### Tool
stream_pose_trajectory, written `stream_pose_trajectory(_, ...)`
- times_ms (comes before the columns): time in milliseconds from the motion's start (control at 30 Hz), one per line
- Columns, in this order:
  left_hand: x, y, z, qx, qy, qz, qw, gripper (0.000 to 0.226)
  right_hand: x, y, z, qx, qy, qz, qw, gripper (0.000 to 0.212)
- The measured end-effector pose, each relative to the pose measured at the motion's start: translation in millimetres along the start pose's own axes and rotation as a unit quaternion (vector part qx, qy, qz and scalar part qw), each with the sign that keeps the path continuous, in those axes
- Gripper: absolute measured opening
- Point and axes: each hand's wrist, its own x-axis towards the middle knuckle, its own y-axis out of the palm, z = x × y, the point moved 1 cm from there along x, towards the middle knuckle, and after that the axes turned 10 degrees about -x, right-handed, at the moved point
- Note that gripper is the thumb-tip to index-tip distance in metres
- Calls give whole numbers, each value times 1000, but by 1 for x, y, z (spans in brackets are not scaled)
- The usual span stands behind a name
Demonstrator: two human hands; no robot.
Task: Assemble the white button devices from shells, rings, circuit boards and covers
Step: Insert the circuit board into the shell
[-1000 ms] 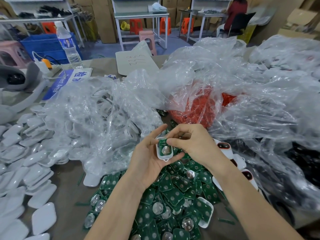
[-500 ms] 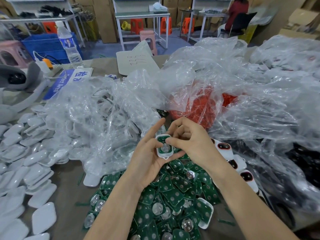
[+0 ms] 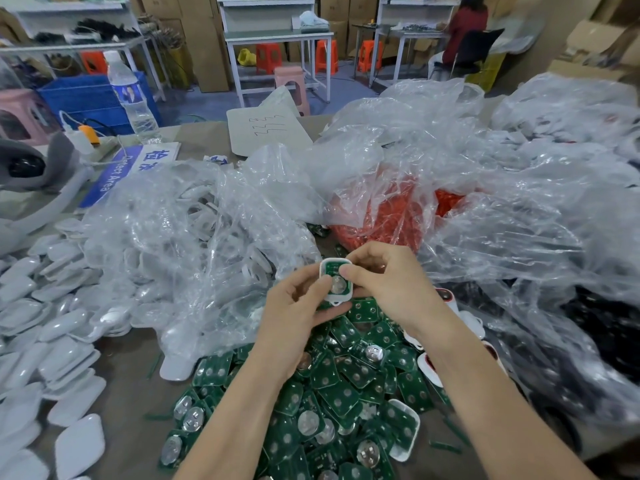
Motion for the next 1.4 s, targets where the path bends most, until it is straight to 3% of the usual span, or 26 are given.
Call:
stream_pose_trajectory(200,1,-3,2,95,38,-10,995,18,-2,4,1,-43,-18,-14,999,4)
stream_pose_trajectory(567,2,-6,7,166,45,-26,985,20,-2,7,-5,-69,-7,-11,998,4)
stream_pose_trajectory(867,0,-4,0,297,107,-14,949,19,-5,4,-3,-91,-40,-28,995,9)
stream_pose_trajectory(1033,-1,0,0,267,68,-14,961,13,0,-2,21,-148,-47,-40,987,9)
stream_pose_trajectory(1133,0,-2,0,226,69,-12,972,9,-1,10,59,-165,-127,-79,975,9)
stream_pose_trajectory(1200,3,-9,6,269,52,-16,962,16,-5,36,89,-115,-190,-4,975,8)
stream_pose_trajectory(1267,3,-13,12,302,-39,-34,952,28,-11,79,111,-124,-223,133,958,6)
stream_pose_trajectory(1300,1,-11,11,261,-58,-30,963,28,-14,104,118,-162,-245,201,935,5)
stream_pose_trajectory(1400,0,-4,1,158,13,-30,987,22,-23,179,124,-264,-316,318,854,18)
